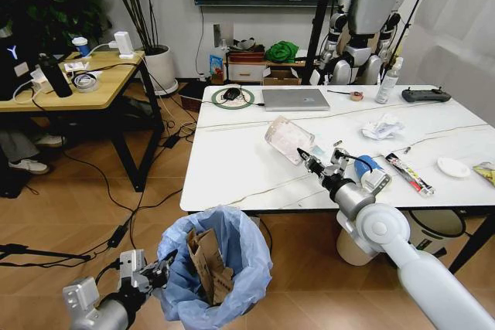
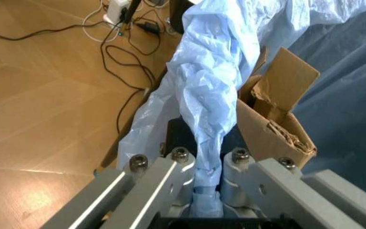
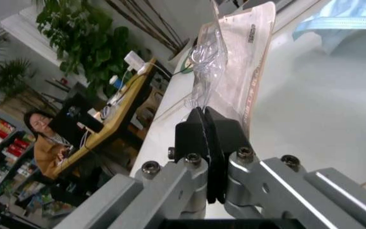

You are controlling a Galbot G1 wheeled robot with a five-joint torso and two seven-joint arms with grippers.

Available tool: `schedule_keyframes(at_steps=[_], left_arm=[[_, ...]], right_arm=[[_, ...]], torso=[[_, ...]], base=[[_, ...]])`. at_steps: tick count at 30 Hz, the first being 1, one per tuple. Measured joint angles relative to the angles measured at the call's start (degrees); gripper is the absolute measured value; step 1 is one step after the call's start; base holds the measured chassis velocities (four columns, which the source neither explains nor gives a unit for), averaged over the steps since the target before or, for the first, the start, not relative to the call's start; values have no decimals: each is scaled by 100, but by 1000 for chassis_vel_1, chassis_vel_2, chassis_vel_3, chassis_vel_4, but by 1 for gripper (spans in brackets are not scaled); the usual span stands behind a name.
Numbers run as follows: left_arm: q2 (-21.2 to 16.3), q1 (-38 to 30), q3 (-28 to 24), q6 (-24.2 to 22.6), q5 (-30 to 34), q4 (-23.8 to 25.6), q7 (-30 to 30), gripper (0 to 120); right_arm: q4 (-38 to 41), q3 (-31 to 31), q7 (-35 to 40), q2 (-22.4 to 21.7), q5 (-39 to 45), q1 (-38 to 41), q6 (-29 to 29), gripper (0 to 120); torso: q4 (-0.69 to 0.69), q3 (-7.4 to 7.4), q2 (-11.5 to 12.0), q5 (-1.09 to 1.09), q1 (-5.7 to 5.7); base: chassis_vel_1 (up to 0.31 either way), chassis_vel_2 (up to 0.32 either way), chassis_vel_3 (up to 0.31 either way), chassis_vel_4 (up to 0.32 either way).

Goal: Pick up the trash bin and place the trash from the table into it.

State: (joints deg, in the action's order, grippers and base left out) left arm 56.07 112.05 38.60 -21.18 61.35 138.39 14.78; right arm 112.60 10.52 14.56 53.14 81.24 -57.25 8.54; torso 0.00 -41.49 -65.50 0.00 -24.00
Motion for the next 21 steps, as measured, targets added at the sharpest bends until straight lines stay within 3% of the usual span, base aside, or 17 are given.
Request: schedule_keyframes(at_steps=[21], left_arm=[[-119, -192, -30, -87, 251, -112, 489, 0]], right_arm=[[256, -272, -255, -181, -57, -76, -5, 0]], torso=[[0, 0, 0, 0, 0]], base=[[0, 0, 0, 0]])
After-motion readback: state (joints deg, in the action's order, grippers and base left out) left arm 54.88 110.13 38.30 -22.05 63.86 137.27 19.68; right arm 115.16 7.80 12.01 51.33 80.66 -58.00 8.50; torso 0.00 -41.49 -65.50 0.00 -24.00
